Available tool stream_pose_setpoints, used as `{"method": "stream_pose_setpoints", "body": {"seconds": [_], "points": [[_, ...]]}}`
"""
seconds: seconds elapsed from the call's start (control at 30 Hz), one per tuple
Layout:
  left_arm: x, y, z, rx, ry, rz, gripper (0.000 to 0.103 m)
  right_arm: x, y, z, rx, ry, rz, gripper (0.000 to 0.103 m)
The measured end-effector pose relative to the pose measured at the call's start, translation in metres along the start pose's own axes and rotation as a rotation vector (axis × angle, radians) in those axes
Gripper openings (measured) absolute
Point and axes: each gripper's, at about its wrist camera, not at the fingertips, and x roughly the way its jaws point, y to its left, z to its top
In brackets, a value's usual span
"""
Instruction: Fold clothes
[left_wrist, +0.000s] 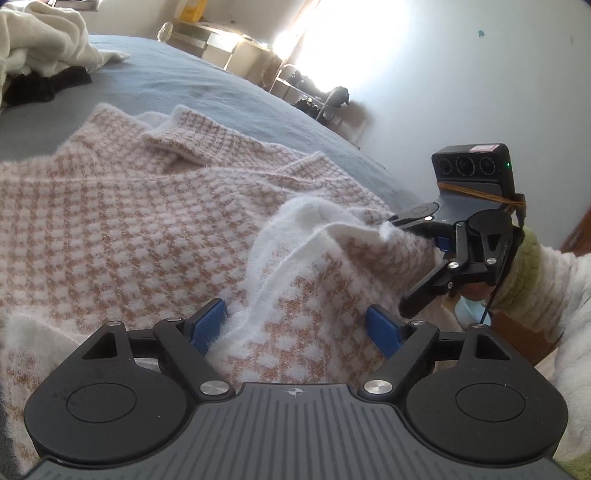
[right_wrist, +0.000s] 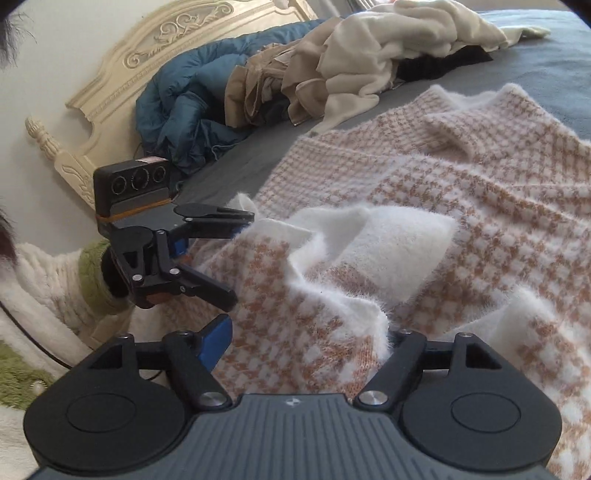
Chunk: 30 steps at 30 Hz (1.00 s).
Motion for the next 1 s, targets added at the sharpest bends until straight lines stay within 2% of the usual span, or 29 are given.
{"method": "stream_pose_setpoints", "body": {"seconds": [0.03,0.13,0.2,0.27,0.33,0.4,0.47,0.5,0.53,0.57,0.6,0.63,0.7,0.77,0.87,0.93,1.0], "points": [[-0.003,-0.001,0.001,-0.007,0.0,-0.006,0.083,-0.004,0.004,0.0,-0.007,0.01,0.007,0.078],[-0.015,0.003,0.009,-0.011,-0.009,0.014,0.083,-0.013,0.027,0.002,-0.143,0.074,-0.105,0.081],[-0.023,0.009,0.02,-0.011,-0.037,0.027,0.083,-0.028,0.032,0.012,-0.194,0.06,-0.163,0.082],[-0.031,0.017,0.035,-0.012,-0.083,0.042,0.083,-0.051,0.03,0.029,-0.203,-0.02,-0.161,0.085],[-0.039,0.025,0.051,-0.013,-0.133,0.057,0.083,-0.074,0.019,0.049,-0.185,-0.143,-0.136,0.089],[-0.04,0.037,0.07,0.002,-0.183,0.1,0.087,-0.085,0.003,0.071,-0.151,-0.269,-0.128,0.089],[-0.03,0.056,0.093,0.0,-0.216,0.179,0.089,-0.073,-0.023,0.097,-0.082,-0.361,-0.19,0.088],[-0.022,0.069,0.106,-0.017,-0.224,0.23,0.089,-0.063,-0.036,0.109,-0.047,-0.385,-0.231,0.083],[-0.014,0.082,0.118,-0.033,-0.231,0.282,0.089,-0.047,-0.049,0.12,-0.017,-0.368,-0.283,0.069],[-0.003,0.098,0.129,-0.068,-0.232,0.328,0.089,-0.028,-0.059,0.129,0.003,-0.337,-0.326,0.064],[0.008,0.116,0.139,-0.121,-0.223,0.345,0.089,-0.01,-0.07,0.137,0.022,-0.306,-0.363,0.059],[0.019,0.134,0.148,-0.177,-0.211,0.349,0.089,0.007,-0.077,0.141,0.032,-0.277,-0.376,0.05],[0.041,0.167,0.162,-0.267,-0.159,0.336,0.089,0.039,-0.092,0.149,0.052,-0.22,-0.4,0.04],[0.061,0.19,0.171,-0.325,-0.115,0.332,0.087,0.064,-0.101,0.15,0.063,-0.182,-0.417,0.039],[0.083,0.21,0.18,-0.377,-0.092,0.336,0.087,0.082,-0.111,0.145,0.089,-0.154,-0.43,0.039],[0.088,0.216,0.185,-0.411,-0.1,0.306,0.086,0.086,-0.118,0.141,0.128,-0.152,-0.418,0.039],[0.089,0.219,0.187,-0.458,-0.107,0.269,0.075,0.081,-0.12,0.14,0.144,-0.17,-0.398,0.038]]}}
